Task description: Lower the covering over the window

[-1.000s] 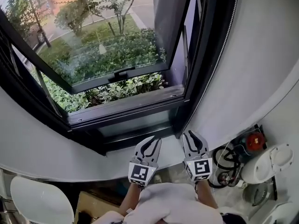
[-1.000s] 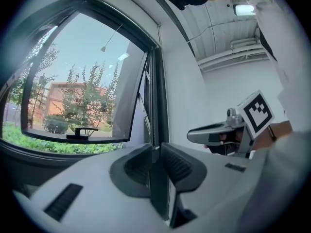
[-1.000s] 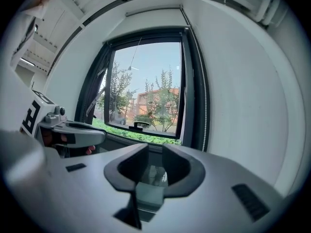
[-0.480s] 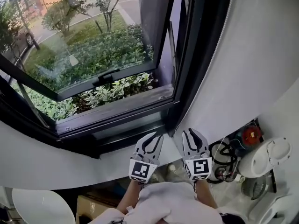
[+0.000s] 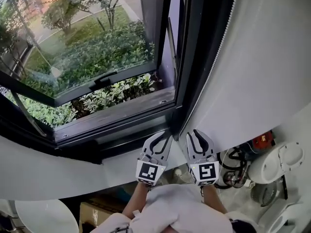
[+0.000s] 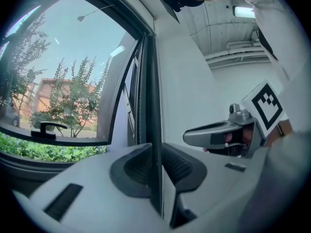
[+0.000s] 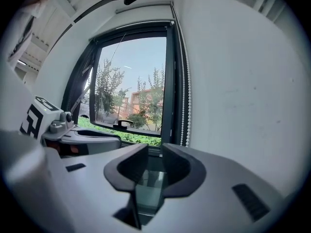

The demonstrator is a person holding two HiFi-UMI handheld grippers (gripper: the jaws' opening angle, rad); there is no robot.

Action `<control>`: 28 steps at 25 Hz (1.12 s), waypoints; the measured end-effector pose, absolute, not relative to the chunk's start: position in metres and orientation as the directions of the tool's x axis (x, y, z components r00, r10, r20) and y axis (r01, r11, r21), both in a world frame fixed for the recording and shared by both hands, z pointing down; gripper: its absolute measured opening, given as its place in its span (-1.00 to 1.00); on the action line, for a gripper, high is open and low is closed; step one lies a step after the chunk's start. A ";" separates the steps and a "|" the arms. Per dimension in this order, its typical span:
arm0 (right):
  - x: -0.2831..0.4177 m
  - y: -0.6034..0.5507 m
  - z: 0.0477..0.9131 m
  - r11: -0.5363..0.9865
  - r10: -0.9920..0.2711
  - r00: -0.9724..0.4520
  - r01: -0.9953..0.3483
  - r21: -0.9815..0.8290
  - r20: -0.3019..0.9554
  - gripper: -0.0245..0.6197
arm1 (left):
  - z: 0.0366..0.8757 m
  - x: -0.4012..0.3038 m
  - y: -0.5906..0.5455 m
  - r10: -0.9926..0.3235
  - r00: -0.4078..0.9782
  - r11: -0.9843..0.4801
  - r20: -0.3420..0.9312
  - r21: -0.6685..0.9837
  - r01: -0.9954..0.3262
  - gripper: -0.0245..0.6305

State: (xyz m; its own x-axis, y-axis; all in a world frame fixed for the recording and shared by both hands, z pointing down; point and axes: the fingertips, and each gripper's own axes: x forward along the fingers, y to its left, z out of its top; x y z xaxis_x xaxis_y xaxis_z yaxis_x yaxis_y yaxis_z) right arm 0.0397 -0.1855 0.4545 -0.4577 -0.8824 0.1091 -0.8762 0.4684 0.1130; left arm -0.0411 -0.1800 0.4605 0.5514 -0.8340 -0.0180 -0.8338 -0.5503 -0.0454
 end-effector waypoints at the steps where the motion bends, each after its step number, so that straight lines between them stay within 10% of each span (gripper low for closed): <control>1: 0.040 -0.187 0.456 0.469 -0.882 -0.458 -0.876 0.110 0.111 -0.65 | 0.461 -0.039 -0.183 -0.831 0.556 -0.555 -0.017 -0.045 -0.830 -0.71; 28: 0.059 -0.210 0.467 0.344 -0.932 -0.328 -0.934 0.094 0.156 -0.65 | 0.475 0.019 -0.255 -0.737 0.675 -0.675 0.019 -0.075 -0.734 -0.64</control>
State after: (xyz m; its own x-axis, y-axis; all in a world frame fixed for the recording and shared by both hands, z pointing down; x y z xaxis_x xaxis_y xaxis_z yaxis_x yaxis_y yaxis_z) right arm 0.0587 -0.2103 0.4668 -0.3279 -0.9317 0.1562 -0.9341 0.3444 0.0936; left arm 0.0193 -0.2553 0.4749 0.6752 -0.7373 0.0194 -0.7344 -0.6745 -0.0750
